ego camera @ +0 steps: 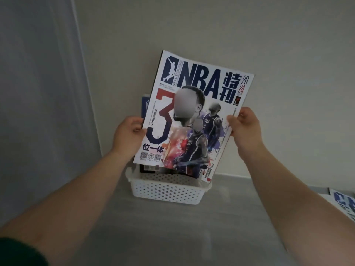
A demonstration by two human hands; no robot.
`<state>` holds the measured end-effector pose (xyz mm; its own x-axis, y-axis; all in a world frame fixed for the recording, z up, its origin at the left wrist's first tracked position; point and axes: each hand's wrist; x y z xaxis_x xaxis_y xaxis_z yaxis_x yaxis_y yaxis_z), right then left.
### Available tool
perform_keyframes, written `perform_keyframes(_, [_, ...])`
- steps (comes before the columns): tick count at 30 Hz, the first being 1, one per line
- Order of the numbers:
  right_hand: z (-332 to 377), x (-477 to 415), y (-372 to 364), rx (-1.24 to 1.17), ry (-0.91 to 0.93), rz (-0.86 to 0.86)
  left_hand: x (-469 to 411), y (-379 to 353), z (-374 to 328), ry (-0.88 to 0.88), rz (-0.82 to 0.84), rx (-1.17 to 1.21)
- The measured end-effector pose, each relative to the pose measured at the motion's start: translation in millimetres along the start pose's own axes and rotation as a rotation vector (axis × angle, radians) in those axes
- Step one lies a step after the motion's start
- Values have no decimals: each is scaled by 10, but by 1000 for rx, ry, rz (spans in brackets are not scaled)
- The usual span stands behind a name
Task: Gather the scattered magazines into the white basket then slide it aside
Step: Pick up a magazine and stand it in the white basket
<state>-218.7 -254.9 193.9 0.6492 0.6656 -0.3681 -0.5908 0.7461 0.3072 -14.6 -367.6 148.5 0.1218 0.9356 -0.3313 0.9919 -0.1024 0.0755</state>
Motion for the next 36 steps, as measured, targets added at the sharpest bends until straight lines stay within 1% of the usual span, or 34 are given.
perform_keyframes(3, [82,-134,-212,-57,36,-19,-212,75,54,6,-41,3])
perform_keyframes(5, [62,-210,-307,-79,24,-24,-309,118,133,-7,-19,-62])
perform_keyframes(7, [-15,-260,-371,-49,9,-30,-355,153,245,-11,20,-131])
perform_keyframes(11, [-253,-251,-457,-49,-54,-34,-338,105,481,58,37,-175])
perform_keyframes(14, [-426,-246,-452,-35,-124,-59,-351,-14,562,78,30,-141])
perform_keyframes(17, [-555,-272,-405,-21,-163,-67,-362,-109,625,118,84,-130])
perform_keyframes(19, [-612,-280,-395,3,-161,-52,-341,-148,712,131,109,-149])
perform_keyframes(21, [-672,-275,-424,25,-152,-25,-319,-159,815,146,99,-170])
perform_keyframes(26, [-856,-189,-551,35,-170,60,-301,-128,1077,174,66,-347])
perform_keyframes(29, [-923,-195,-609,61,-169,59,-321,-144,1144,182,27,-348])
perform_keyframes(31, [-936,-219,-643,113,-139,-1,-337,-168,1143,159,-19,-339])
perform_keyframes(33, [-969,-232,-675,127,-139,-71,-346,-217,1121,137,-54,-273])
perform_keyframes(34, [-982,-213,-698,101,-164,-69,-340,-252,1105,124,-51,-230])
perform_keyframes(36, [-1020,-150,-775,41,-191,15,-320,-325,1078,116,-27,-169])
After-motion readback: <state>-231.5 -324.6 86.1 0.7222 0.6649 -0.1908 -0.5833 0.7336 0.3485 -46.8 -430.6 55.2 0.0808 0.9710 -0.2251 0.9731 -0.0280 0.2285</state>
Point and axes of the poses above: each hand's wrist, its own x-axis away from the middle knuckle, its own y-axis out of the back of the hand, z = x × y, and after that the axes turned 11 degrees about x, right-handed
